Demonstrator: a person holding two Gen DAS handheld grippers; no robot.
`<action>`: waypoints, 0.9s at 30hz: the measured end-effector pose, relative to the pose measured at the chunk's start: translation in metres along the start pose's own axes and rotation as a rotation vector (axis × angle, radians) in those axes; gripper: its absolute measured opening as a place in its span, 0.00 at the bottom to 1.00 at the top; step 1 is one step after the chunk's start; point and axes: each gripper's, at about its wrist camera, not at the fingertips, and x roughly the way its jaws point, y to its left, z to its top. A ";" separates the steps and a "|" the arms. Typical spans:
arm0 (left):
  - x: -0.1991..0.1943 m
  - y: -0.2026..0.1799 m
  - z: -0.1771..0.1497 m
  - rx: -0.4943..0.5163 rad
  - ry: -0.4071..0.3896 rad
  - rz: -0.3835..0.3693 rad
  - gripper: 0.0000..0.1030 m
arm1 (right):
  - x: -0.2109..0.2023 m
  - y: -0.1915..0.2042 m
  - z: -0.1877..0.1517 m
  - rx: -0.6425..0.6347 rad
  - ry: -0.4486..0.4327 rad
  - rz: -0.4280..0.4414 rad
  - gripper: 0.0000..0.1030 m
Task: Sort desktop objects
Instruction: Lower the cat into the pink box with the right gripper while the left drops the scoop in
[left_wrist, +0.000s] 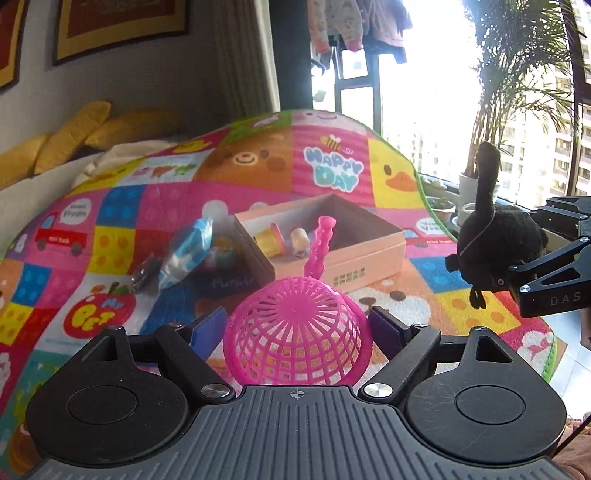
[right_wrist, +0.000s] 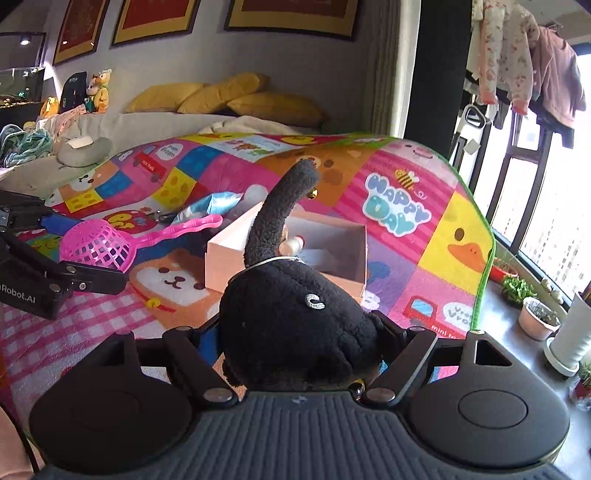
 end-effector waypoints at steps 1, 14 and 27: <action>-0.002 0.000 0.006 0.005 -0.015 0.003 0.86 | -0.004 -0.002 0.003 -0.003 -0.012 -0.005 0.77; 0.050 -0.015 0.070 0.113 -0.107 -0.007 0.86 | 0.000 -0.048 0.068 0.104 -0.118 0.015 0.77; 0.163 0.043 0.081 -0.037 -0.036 -0.043 0.98 | 0.155 -0.100 0.136 0.328 0.027 0.118 0.85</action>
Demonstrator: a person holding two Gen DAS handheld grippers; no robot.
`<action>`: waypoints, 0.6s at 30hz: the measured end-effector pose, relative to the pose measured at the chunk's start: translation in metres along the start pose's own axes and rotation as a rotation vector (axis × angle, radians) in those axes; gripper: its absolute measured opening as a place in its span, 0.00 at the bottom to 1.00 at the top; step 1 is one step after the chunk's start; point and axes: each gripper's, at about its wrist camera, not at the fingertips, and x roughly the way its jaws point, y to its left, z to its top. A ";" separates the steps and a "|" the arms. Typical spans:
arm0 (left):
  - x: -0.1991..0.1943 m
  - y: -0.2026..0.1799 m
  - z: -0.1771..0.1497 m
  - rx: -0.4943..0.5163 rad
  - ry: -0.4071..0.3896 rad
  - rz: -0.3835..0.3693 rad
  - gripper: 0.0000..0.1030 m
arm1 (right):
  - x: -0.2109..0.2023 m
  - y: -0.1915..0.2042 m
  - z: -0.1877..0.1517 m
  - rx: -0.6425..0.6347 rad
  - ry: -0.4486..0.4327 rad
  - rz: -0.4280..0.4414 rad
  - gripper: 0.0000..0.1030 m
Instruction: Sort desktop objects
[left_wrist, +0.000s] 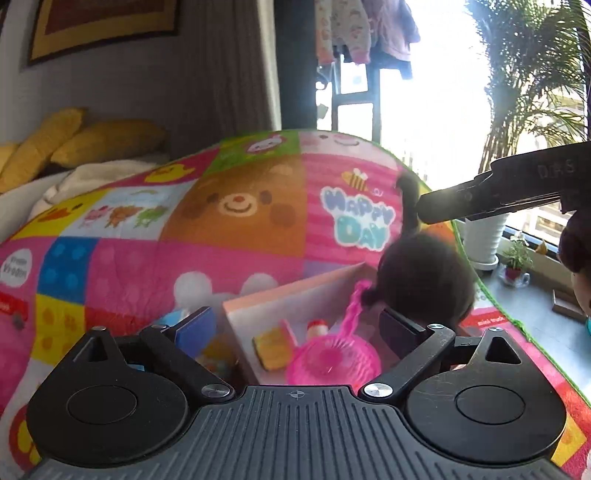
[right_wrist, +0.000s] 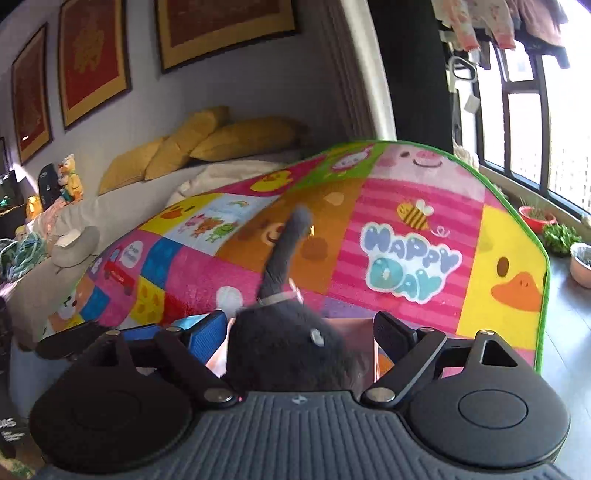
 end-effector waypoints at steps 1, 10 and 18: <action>-0.007 0.008 -0.010 -0.013 0.009 0.016 0.98 | 0.005 -0.002 -0.005 -0.002 0.005 0.002 0.86; -0.045 0.045 -0.088 -0.056 0.166 0.167 1.00 | 0.033 0.008 -0.044 -0.026 0.089 -0.031 0.94; -0.064 0.077 -0.112 -0.212 0.147 0.245 1.00 | 0.077 0.112 -0.023 -0.206 0.171 0.102 0.75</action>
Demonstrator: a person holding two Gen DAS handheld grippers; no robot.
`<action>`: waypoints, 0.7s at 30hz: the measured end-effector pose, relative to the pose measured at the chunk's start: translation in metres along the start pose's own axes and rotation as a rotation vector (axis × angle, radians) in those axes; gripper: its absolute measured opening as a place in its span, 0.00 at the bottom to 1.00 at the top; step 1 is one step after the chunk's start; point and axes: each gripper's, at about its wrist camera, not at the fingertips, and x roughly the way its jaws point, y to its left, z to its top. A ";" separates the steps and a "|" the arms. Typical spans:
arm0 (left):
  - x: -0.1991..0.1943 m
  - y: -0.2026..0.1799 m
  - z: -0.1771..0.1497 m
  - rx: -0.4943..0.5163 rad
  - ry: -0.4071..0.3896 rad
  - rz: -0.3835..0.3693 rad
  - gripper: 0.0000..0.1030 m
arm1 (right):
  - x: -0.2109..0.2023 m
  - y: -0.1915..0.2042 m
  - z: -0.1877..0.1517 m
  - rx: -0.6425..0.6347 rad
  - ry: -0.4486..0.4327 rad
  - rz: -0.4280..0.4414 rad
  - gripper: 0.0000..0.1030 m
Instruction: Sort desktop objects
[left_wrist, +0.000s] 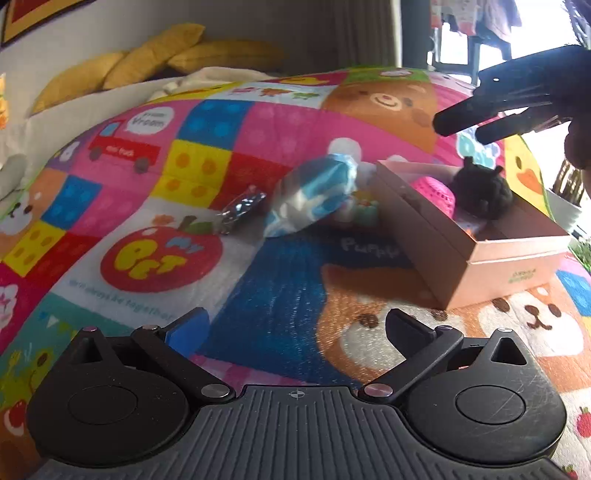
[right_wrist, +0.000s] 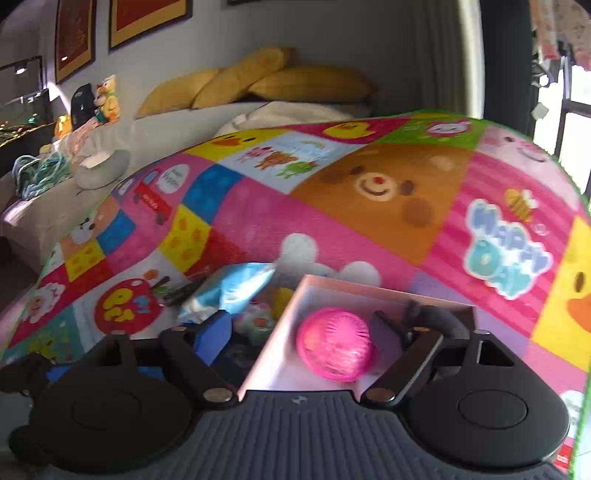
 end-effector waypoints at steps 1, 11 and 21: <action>-0.001 0.005 0.000 -0.027 -0.013 0.006 1.00 | 0.014 0.008 0.009 0.020 0.034 0.031 0.75; 0.011 0.041 0.035 0.111 -0.065 0.105 1.00 | 0.167 0.074 0.036 -0.030 0.202 -0.093 0.86; 0.041 0.097 0.058 -0.071 -0.057 0.207 1.00 | 0.105 0.096 0.012 -0.175 0.142 0.036 0.44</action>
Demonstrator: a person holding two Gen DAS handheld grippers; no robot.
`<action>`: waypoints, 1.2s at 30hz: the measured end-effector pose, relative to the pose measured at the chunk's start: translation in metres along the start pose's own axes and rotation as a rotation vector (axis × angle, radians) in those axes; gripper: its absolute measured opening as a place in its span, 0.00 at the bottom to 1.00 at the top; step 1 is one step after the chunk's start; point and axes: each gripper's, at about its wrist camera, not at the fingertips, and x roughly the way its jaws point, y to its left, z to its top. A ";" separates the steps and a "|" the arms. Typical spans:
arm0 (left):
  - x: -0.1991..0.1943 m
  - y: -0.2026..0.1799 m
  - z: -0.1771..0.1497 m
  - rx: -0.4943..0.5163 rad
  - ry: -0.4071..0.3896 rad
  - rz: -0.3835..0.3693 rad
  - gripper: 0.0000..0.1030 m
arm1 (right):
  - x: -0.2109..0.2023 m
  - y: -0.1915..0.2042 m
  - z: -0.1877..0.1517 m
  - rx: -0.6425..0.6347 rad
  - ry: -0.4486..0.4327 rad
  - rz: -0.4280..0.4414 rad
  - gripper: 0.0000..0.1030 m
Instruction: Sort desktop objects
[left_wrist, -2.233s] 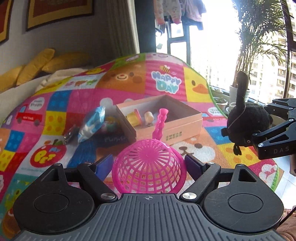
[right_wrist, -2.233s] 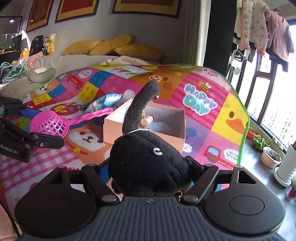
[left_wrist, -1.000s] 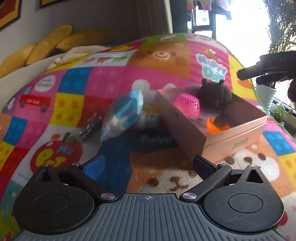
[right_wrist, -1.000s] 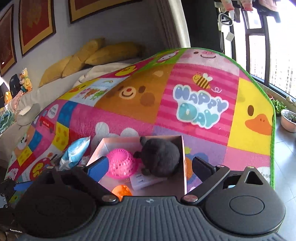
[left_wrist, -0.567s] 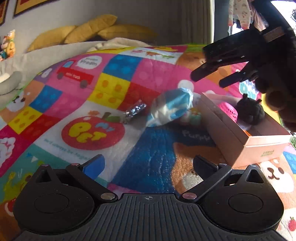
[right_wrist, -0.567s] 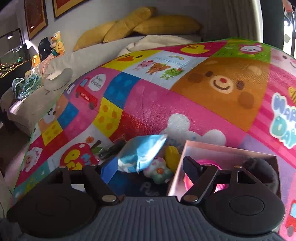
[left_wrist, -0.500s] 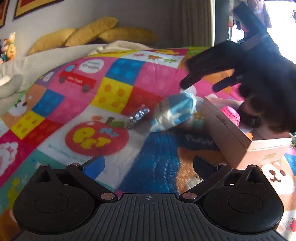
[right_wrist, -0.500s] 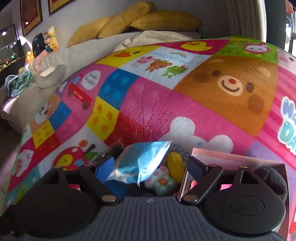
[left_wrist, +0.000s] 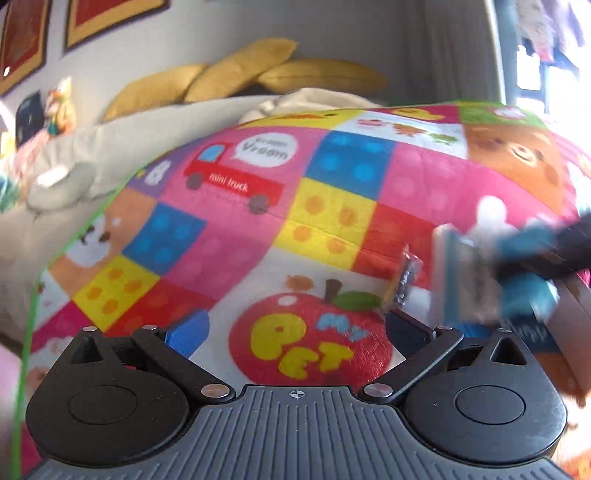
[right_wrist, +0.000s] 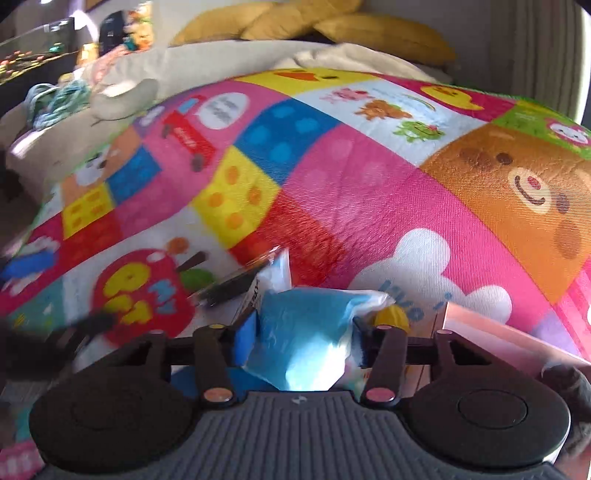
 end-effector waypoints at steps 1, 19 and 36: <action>0.005 0.001 0.002 -0.005 0.008 -0.023 1.00 | -0.011 0.002 -0.007 -0.015 0.006 0.036 0.41; 0.092 -0.073 0.017 0.147 0.131 -0.119 0.20 | -0.135 0.000 -0.116 -0.155 -0.095 0.110 0.61; -0.112 -0.103 -0.060 0.222 0.069 -0.449 0.40 | -0.153 -0.004 -0.159 -0.138 -0.168 -0.001 0.81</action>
